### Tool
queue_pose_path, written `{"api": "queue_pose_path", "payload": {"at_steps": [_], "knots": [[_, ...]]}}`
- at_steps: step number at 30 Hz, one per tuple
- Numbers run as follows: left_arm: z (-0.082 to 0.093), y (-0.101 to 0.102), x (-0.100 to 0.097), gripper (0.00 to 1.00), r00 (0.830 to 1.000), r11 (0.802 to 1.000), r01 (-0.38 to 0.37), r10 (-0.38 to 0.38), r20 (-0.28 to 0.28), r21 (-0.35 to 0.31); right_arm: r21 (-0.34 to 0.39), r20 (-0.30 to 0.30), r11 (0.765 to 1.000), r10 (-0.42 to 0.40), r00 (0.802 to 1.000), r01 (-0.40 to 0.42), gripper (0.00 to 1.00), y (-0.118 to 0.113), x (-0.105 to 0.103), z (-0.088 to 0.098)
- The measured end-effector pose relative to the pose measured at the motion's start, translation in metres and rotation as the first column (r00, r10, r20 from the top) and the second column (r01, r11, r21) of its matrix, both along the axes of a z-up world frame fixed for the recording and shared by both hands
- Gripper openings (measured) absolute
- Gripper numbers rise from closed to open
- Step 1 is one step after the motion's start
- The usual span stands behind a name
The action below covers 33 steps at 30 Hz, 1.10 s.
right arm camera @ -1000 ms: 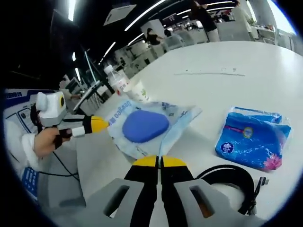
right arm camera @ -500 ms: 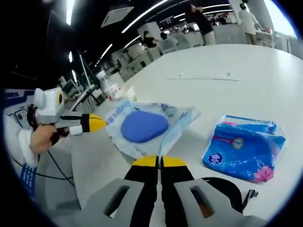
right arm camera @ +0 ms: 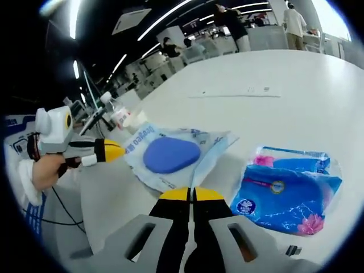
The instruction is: Arrange the tabletop items into an orderly group along one side of the table until the central work area is clear of visible clutter.
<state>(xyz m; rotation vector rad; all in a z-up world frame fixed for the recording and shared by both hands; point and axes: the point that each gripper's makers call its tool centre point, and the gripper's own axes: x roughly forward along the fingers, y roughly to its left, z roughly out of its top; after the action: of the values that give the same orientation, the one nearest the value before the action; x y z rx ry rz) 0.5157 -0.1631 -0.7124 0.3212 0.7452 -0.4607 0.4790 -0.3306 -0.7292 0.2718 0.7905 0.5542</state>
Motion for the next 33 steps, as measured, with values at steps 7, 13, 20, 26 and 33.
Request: {"api": "queue_pose_path", "payload": {"at_steps": [7, 13, 20, 26, 33], "knots": [[-0.013, 0.0, 0.005, 0.0, 0.999, 0.999, 0.024, -0.023, -0.033, 0.026, 0.014, -0.032, 1.0, -0.011, 0.999, 0.011, 0.0, -0.002, 0.004, -0.009], [-0.027, -0.001, 0.002, 0.0, 0.991, 0.984, 0.124, -0.117, -0.059, 0.128, 0.029, -0.059, 0.999, -0.03, 0.998, 0.032, 0.0, -0.003, 0.007, -0.018], [-0.047, 0.002, -0.003, 0.0, 0.988, 0.984, 0.124, -0.109, -0.113, 0.13, 0.038, -0.102, 0.997, -0.056, 0.993, 0.06, 0.0, -0.003, -0.002, -0.028], [-0.05, 0.002, 0.002, 0.0, 0.99, 0.989, 0.097, -0.084, -0.116, 0.116, 0.04, -0.102, 0.997, -0.055, 0.993, 0.059, 0.0, -0.004, -0.001, -0.031], [-0.051, 0.0, 0.001, 0.0, 0.992, 0.989, 0.091, -0.08, -0.098, 0.119, 0.078, -0.137, 0.99, -0.108, 0.985, 0.12, 0.0, -0.006, 0.0, -0.033]]}}
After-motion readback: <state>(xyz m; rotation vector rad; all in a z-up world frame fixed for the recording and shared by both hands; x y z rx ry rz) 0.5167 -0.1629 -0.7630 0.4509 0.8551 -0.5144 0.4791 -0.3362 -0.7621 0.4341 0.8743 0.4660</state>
